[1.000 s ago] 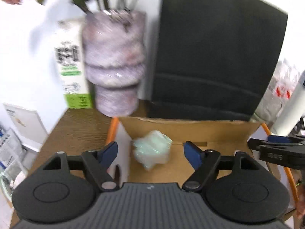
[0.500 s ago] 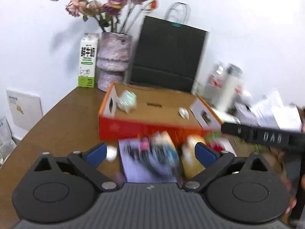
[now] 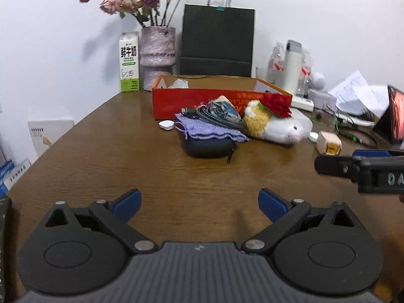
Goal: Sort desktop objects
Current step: 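Withdraw both tools from the box back over the table, then grasp red rose with left tool while right tool grasps orange flower, drop both in box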
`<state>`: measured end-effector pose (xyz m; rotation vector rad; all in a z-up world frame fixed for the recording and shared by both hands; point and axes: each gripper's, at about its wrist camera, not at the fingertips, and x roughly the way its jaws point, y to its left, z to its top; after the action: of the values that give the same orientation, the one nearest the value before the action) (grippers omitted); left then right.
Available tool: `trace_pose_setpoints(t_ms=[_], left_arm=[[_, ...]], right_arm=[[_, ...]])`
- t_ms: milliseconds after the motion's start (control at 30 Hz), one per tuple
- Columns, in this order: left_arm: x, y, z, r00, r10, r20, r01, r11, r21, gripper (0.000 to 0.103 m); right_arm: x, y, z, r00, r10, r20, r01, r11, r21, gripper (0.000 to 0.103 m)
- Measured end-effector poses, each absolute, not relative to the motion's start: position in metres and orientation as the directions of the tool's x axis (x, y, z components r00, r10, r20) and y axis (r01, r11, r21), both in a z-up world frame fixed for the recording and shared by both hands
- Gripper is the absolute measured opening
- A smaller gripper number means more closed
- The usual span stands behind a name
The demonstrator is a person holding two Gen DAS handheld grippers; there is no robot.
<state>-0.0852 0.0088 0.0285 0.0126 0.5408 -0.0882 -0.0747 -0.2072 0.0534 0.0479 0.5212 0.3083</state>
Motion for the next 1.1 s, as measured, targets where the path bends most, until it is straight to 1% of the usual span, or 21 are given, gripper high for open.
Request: trace_pose_setpoints(t_ms=[100, 133, 200, 233, 300, 333, 367, 400, 433, 467, 500, 533, 567, 600, 667, 700, 767, 900, 967, 1033, 1100], left_arm=[[-0.084, 0.011, 0.027, 0.848, -0.079, -0.524, 0.081, 0.997, -0.019, 0.102], [-0.083, 0.012, 0.027, 0.845, -0.084, -0.528, 0.081, 0.996, -0.029, 0.102], [-0.084, 0.011, 0.028, 0.846, -0.085, -0.527, 0.076, 0.996, -0.038, 0.102], [-0.084, 0.011, 0.029, 0.848, -0.088, -0.522, 0.080, 0.996, -0.038, 0.102], [-0.087, 0.010, 0.035, 0.858, -0.086, -0.506, 0.077, 0.996, -0.039, 0.102], [-0.089, 0.010, 0.038, 0.865, -0.091, -0.493, 0.079, 0.996, -0.045, 0.103], [-0.092, 0.010, 0.043, 0.875, -0.103, -0.473, 0.088, 0.995, -0.054, 0.103], [-0.093, 0.010, 0.046, 0.880, -0.111, -0.461, 0.097, 0.994, -0.055, 0.103], [-0.092, 0.009, 0.047, 0.883, -0.114, -0.456, 0.103, 0.993, -0.049, 0.103], [-0.090, 0.008, 0.046, 0.884, -0.113, -0.454, 0.105, 0.994, -0.043, 0.103], [-0.088, 0.006, 0.045, 0.881, -0.111, -0.459, 0.104, 0.994, -0.039, 0.103], [-0.085, 0.005, 0.042, 0.874, -0.110, -0.474, 0.103, 0.994, -0.040, 0.103], [-0.082, 0.004, 0.041, 0.866, -0.114, -0.487, 0.104, 0.993, -0.048, 0.103], [-0.079, 0.003, 0.039, 0.861, -0.118, -0.494, 0.104, 0.993, -0.056, 0.103], [-0.073, 0.002, 0.037, 0.857, -0.121, -0.501, 0.104, 0.993, -0.062, 0.103], [-0.068, 0.000, 0.037, 0.856, -0.119, -0.503, 0.103, 0.993, -0.059, 0.103], [-0.057, -0.003, 0.038, 0.860, -0.110, -0.499, 0.097, 0.994, -0.050, 0.103], [-0.027, -0.009, 0.048, 0.883, -0.099, -0.460, 0.095, 0.995, -0.031, 0.102], [-0.007, -0.011, 0.056, 0.885, -0.100, -0.455, 0.090, 0.995, -0.044, 0.095], [0.016, -0.016, 0.064, 0.878, -0.158, -0.452, 0.130, 0.987, -0.093, 0.092], [0.034, -0.025, 0.069, 0.866, -0.224, -0.448, 0.190, 0.974, -0.120, 0.092]], right_arm=[[-0.085, -0.209, 0.049, 0.829, 0.292, -0.478, -0.267, 0.956, 0.121, 0.094], [-0.087, -0.210, 0.048, 0.832, 0.286, -0.476, -0.255, 0.958, 0.129, 0.096], [-0.086, -0.210, 0.046, 0.816, 0.290, -0.501, -0.254, 0.957, 0.140, 0.097], [-0.085, -0.208, 0.045, 0.809, 0.286, -0.514, -0.255, 0.958, 0.132, 0.096], [-0.088, -0.206, 0.052, 0.822, 0.270, -0.502, -0.254, 0.962, 0.102, 0.091], [-0.095, -0.208, 0.061, 0.846, 0.268, -0.461, -0.253, 0.963, 0.096, 0.093], [-0.105, -0.212, 0.073, 0.879, 0.275, -0.391, -0.260, 0.961, 0.090, 0.103], [-0.113, -0.215, 0.080, 0.902, 0.278, -0.329, -0.267, 0.960, 0.078, 0.103], [-0.116, -0.219, 0.083, 0.917, 0.269, -0.296, -0.263, 0.963, 0.059, 0.103], [-0.114, -0.221, 0.081, 0.913, 0.256, -0.319, -0.255, 0.966, 0.046, 0.103], [-0.107, -0.222, 0.076, 0.897, 0.225, -0.381, -0.233, 0.972, 0.026, 0.103], [-0.103, -0.223, 0.071, 0.887, 0.203, -0.415, -0.214, 0.977, 0.020, 0.099], [-0.104, -0.227, 0.065, 0.890, 0.199, -0.409, -0.204, 0.978, 0.032, 0.096], [-0.106, -0.233, 0.060, 0.900, 0.213, -0.381, -0.202, 0.977, 0.071, 0.096], [-0.106, -0.241, 0.057, 0.898, 0.238, -0.371, -0.204, 0.970, 0.130, 0.094], [-0.102, -0.244, 0.055, 0.889, 0.248, -0.385, -0.209, 0.968, 0.141, 0.089], [-0.093, -0.247, 0.050, 0.879, 0.225, -0.421, -0.198, 0.974, 0.108, 0.066], [-0.077, -0.258, 0.043, 0.868, 0.195, -0.457, -0.186, 0.980, 0.065, 0.059], [-0.065, -0.264, 0.041, 0.848, 0.207, -0.488, -0.193, 0.978, 0.080, 0.059], [-0.052, -0.270, 0.037, 0.828, 0.227, -0.513, -0.194, 0.974, 0.117, 0.059], [-0.046, -0.270, 0.035, 0.827, 0.225, -0.516, -0.199, 0.974, 0.105, 0.059]])
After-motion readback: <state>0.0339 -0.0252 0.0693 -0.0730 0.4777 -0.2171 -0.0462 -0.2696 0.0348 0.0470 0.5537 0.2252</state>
